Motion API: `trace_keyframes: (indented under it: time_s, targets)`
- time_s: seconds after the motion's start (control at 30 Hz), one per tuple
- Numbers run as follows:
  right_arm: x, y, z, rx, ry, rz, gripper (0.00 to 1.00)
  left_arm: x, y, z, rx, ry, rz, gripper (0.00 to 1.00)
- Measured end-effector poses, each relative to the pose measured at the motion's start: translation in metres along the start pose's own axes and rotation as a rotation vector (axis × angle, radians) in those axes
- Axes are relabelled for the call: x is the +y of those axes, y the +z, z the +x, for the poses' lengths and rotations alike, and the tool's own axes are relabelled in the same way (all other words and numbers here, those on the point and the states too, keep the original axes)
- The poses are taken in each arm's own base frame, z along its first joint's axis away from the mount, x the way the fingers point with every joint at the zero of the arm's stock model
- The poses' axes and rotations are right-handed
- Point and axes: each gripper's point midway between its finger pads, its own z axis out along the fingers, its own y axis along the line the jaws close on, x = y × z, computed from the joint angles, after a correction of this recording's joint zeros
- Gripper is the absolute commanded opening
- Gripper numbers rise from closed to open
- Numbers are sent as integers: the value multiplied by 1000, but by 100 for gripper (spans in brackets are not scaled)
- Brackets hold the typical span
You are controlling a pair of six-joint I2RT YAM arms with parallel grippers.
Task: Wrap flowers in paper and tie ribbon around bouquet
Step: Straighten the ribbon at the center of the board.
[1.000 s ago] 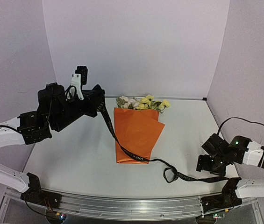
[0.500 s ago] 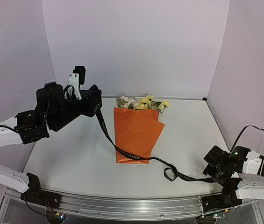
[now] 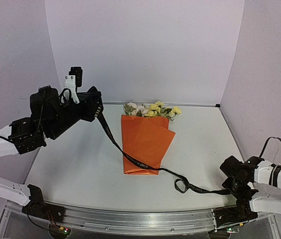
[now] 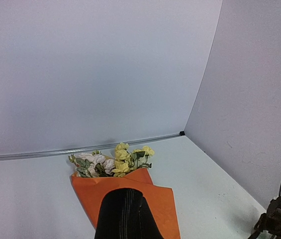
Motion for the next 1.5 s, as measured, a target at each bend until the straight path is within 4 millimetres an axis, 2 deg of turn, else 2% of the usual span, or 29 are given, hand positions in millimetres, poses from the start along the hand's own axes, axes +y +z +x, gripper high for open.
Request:
trace_keyframes:
  time_s: [0.03,0.2,0.3,0.5,0.67,0.8,0.93,1.1,1.23,1.5]
  targets:
    - [-3,2,0,-3,5,10,64,1,-1,-1,-2,0,-5,0]
    - [-1,8,-5,-32,35,13,20,14,-6,-4,-10,2,-66,0]
    - [0,9,-7,-42,36,4,1,29,-8,-1,-1,10,-148,0]
    - [-1,0,-17,-79,-34,0,0,80,-23,16,36,20,-444,0]
    - [19,-29,-43,-142,-87,-49,0,123,-45,28,46,21,-678,0]
    - [29,-49,-64,-173,-115,-58,0,170,-62,38,55,-22,-852,0]
    - [32,-58,-80,-171,-116,-25,0,227,-88,64,94,-60,-1038,0]
    - [30,-61,-93,-142,-96,21,0,272,-116,98,170,-90,-1207,0]
    - [30,-61,-98,-117,-77,38,0,297,-136,117,196,-145,-1308,0]
    - [33,-71,-110,-108,-99,56,0,312,-153,147,209,-256,-1379,0]
